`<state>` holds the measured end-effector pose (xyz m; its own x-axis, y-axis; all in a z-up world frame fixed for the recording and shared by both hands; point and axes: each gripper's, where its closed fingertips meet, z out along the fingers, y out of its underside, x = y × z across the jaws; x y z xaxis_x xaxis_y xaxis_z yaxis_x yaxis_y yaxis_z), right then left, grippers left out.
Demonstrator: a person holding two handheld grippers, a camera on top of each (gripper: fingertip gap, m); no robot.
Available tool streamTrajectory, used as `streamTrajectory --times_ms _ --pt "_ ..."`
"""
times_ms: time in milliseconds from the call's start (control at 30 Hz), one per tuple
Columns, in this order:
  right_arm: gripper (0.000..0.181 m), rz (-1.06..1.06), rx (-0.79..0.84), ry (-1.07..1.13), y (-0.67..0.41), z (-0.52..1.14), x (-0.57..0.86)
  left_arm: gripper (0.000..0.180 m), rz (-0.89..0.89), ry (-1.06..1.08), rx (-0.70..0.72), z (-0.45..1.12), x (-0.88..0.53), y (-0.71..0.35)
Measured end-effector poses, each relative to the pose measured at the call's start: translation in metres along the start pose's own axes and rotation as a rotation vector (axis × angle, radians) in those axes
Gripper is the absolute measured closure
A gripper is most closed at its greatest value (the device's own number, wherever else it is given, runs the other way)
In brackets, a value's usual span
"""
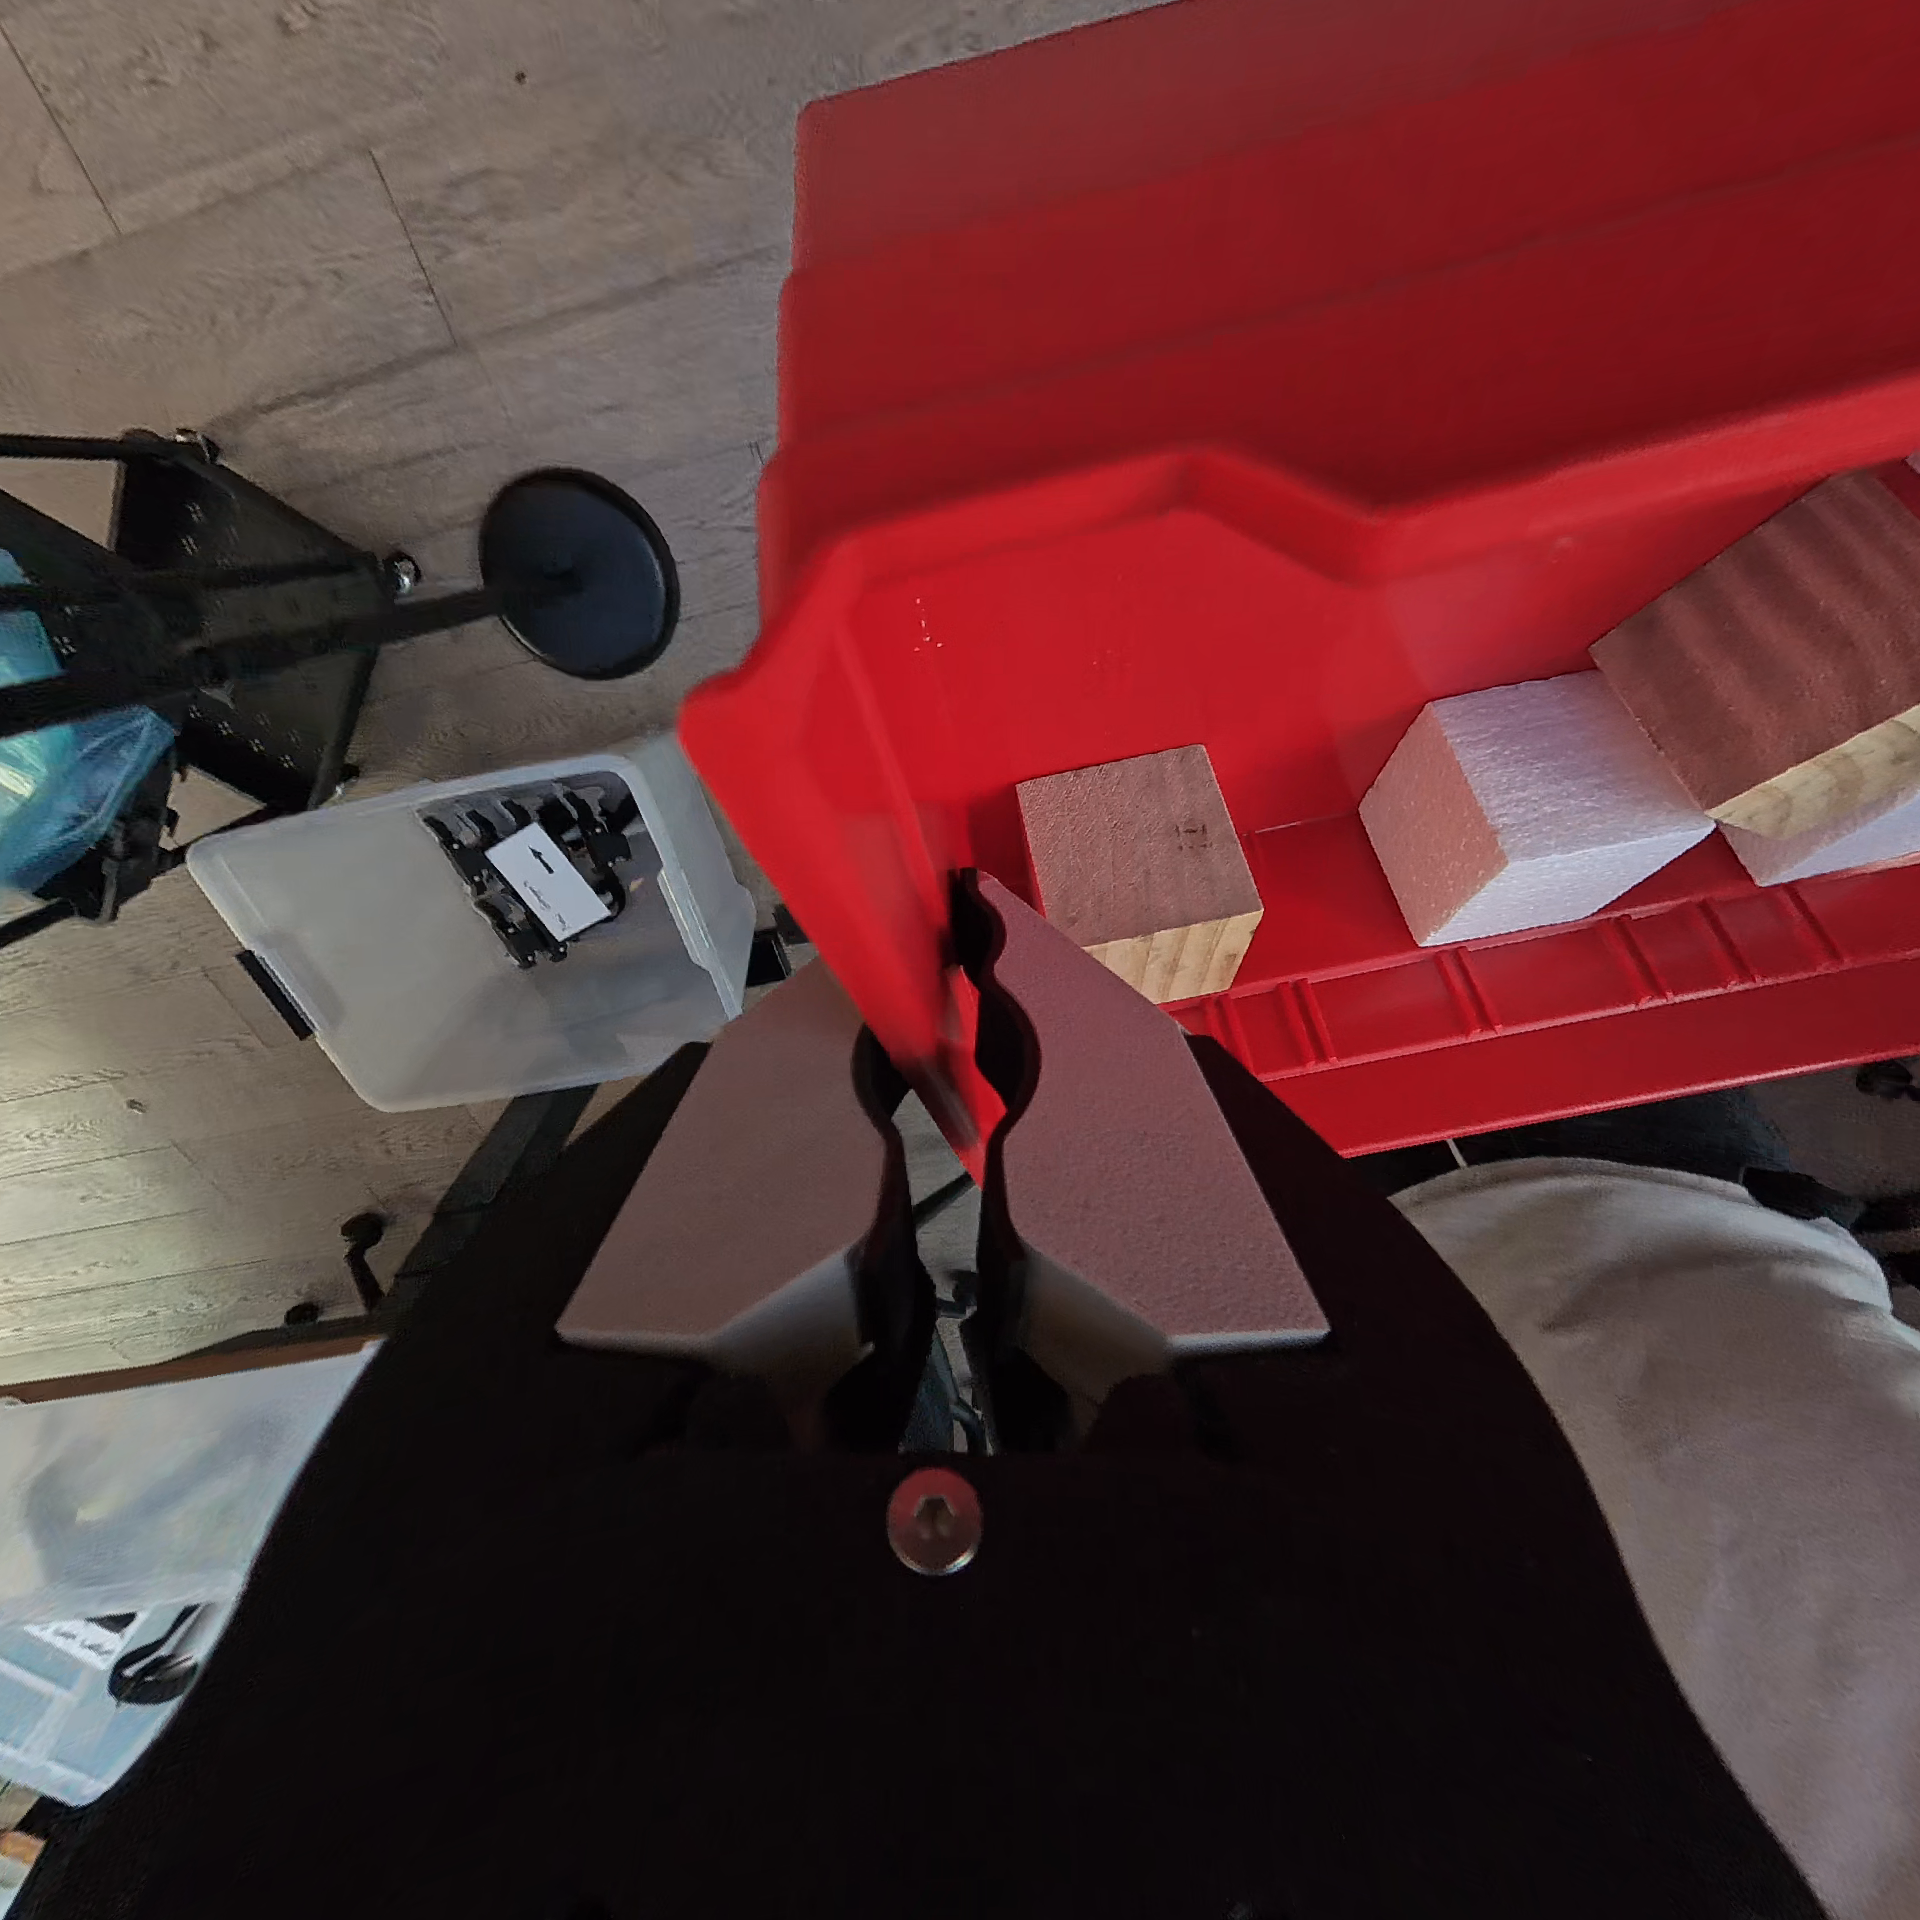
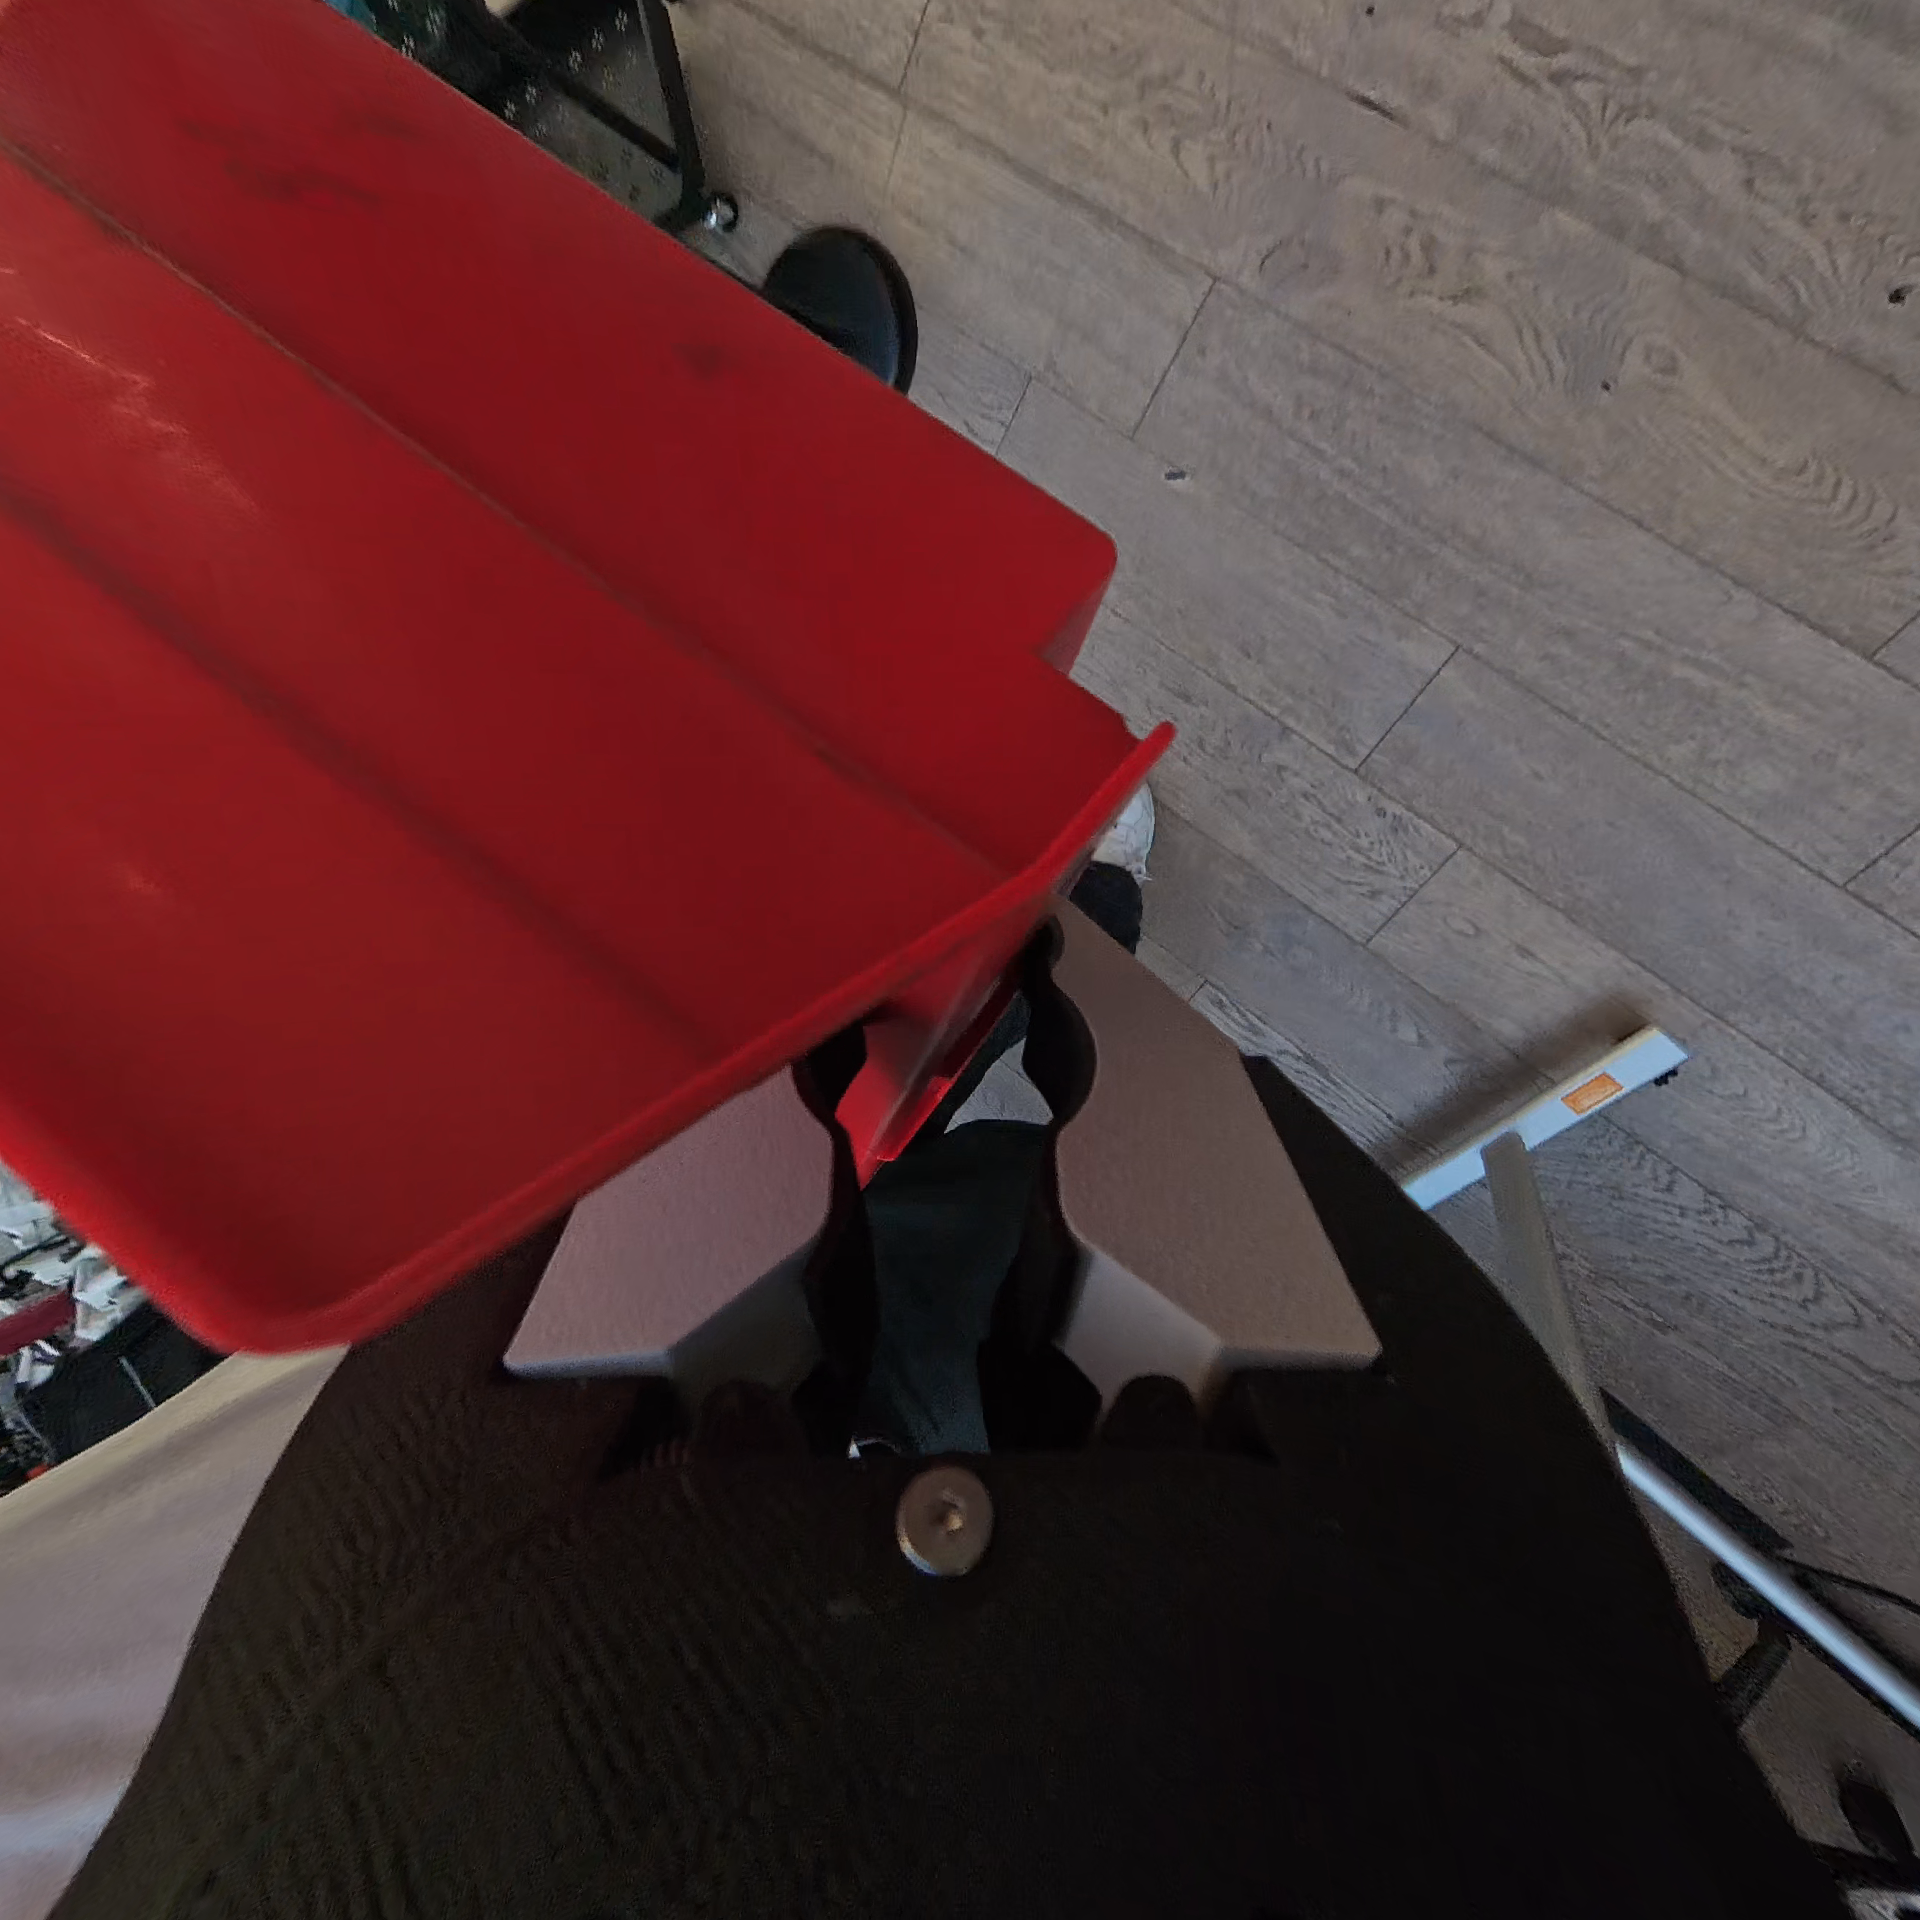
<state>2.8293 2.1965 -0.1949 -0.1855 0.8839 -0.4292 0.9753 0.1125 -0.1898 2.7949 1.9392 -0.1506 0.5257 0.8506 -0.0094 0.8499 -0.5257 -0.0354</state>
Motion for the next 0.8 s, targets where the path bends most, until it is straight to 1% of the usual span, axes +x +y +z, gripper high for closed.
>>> streamTrajectory --times_ms 167,267,433,500,633,800 --pt "0.156 -0.021 -0.051 -0.013 -0.229 0.022 0.025 0.180 -0.047 0.000 -0.018 -0.006 -0.130 -0.182" --pt "0.156 -0.103 -0.051 0.001 -0.383 0.036 0.029 0.180 -0.120 0.022 0.012 -0.006 -0.219 -0.283" --pt "0.156 -0.305 -0.066 0.003 -0.652 0.089 0.008 0.180 -0.284 0.008 0.098 -0.003 -0.389 -0.428" --pt "0.155 -0.356 -0.089 -0.026 -0.748 0.113 -0.017 0.180 -0.364 -0.007 0.114 -0.010 -0.466 -0.473" --pt "0.156 -0.465 -0.163 -0.058 -0.927 0.168 -0.084 0.180 -0.492 -0.030 0.101 -0.026 -0.620 -0.541" --pt "0.156 -0.589 -0.143 -0.096 -1.150 0.253 -0.183 0.180 -0.607 -0.077 0.135 -0.032 -0.829 -0.618"
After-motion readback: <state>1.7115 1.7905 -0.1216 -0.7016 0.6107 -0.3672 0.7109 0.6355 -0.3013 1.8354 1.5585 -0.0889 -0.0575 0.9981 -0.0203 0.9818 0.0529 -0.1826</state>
